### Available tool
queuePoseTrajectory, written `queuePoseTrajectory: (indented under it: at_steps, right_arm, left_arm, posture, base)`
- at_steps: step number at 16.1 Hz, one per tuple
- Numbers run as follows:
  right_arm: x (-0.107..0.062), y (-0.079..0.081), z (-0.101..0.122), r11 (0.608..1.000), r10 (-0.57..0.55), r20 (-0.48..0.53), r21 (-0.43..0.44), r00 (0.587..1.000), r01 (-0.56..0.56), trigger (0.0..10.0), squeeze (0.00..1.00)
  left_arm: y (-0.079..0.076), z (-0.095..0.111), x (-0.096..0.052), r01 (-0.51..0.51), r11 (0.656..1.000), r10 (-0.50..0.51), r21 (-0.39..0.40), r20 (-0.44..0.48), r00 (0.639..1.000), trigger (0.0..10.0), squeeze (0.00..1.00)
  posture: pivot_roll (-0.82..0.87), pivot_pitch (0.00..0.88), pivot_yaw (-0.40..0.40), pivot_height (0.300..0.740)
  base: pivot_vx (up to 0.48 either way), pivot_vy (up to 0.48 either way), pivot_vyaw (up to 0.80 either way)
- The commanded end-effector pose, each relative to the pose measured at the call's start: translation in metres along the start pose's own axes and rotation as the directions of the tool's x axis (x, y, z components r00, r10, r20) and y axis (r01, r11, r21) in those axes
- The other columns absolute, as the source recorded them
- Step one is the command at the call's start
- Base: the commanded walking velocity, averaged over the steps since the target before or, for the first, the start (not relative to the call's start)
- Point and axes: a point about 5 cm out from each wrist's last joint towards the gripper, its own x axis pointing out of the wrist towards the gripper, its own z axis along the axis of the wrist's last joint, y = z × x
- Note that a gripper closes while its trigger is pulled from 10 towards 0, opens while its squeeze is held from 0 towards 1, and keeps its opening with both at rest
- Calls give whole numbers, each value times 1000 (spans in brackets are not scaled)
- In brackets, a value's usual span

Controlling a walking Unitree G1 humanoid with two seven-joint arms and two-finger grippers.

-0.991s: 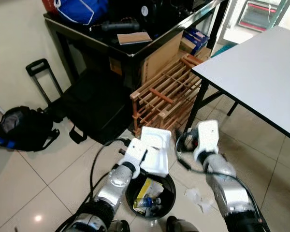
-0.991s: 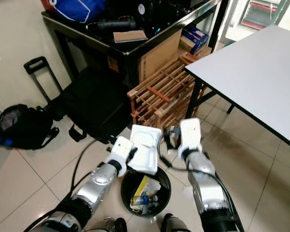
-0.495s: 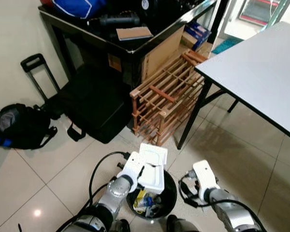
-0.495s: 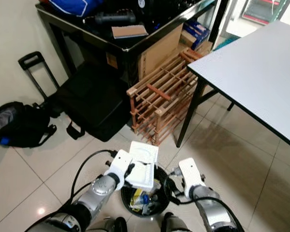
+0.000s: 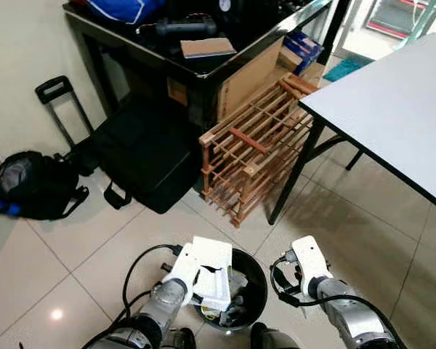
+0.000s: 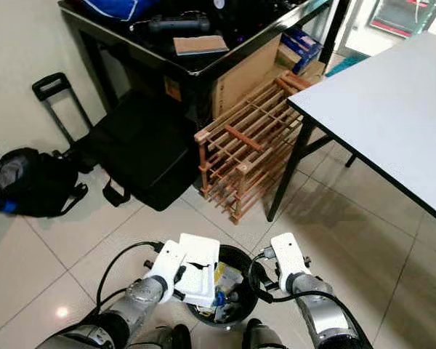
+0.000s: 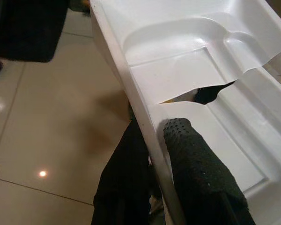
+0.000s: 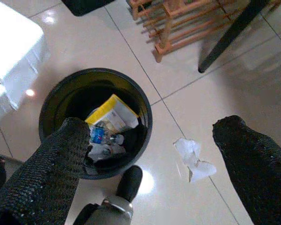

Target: Picking trash to rubbish bin

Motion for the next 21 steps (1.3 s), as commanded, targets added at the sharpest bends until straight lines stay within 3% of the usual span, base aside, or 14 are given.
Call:
queuePoseTrajectory:
  at_steps: [1, 4, 8, 9, 10, 14, 15, 16, 18, 21]
  right_arm:
    - [-1, 1, 1, 1000, 8, 6, 15, 1000, -8, 10000, 0]
    - [-5, 1, 5, 1000, 12, 24, 14, 1000, -12, 10000, 0]
    - [-7, 2, 6, 1000, 11, 28, 16, 1000, -11, 10000, 0]
    - [-7, 2, 7, 1000, 9, 30, 18, 1000, -9, 10000, 0]
    - [-7, 2, 7, 1000, 7, 31, 21, 999, -8, 10000, 0]
    - [-7, 3, 8, 999, 0, 33, 34, 999, -1, 10000, 0]
    - [-7, 4, 7, 999, -1, 32, 36, 999, 0, 10000, 0]
    - [-8, 4, 7, 999, -2, 32, 38, 999, 0, 10000, 0]
    - [-8, 3, 7, 999, -5, 32, 41, 999, 3, 10000, 0]
    - [-5, 3, 12, 999, -14, 50, 48, 999, 12, 10000, 0]
  left_arm:
    - [-11, -3, 0, 41, 999, -40, 17, -25, 999, 10000, 0]
    - [-27, 11, 3, 102, 994, -103, 35, 26, 994, 10000, 0]
    - [-31, 14, 3, 114, 993, -116, 35, 36, 993, 10000, 0]
    - [-32, 15, 3, 122, 992, -124, 32, 42, 991, 10000, 922]
    - [-32, 15, 3, 127, 991, -128, 33, 44, 991, 10000, 1000]
    - [-35, 18, 3, 161, 987, -162, 26, 56, 985, 10000, 1000]
    - [-37, 19, 3, 162, 986, -163, 36, 55, 985, 10000, 769]
    - [-37, 18, 3, 157, 987, -159, 44, 52, 986, 10000, 0]
    - [-33, 20, 4, 141, 990, -143, 26, 64, 988, 10000, 0]
    - [-7, 42, 3, 40, 998, -30, -49, 197, 980, 10000, 0]
  posture:
    - [-99, 188, 4, 740]
    - [-117, 193, -2, 740]
    - [-124, 193, -1, 740]
    - [-124, 195, 1, 740]
    - [-124, 196, 2, 740]
    - [-124, 203, 11, 740]
    - [-124, 206, 12, 740]
    - [-123, 208, 12, 740]
    - [-119, 211, 14, 740]
    - [-97, 203, 22, 740]
  base:
    - [0, 0, 0]
    - [0, 0, 0]
    - [0, 0, 0]
    - [0, 0, 0]
    - [0, 0, 0]
    - [0, 0, 0]
    - [0, 0, 0]
    - [0, 0, 0]
    - [0, 0, 0]
    - [0, 0, 0]
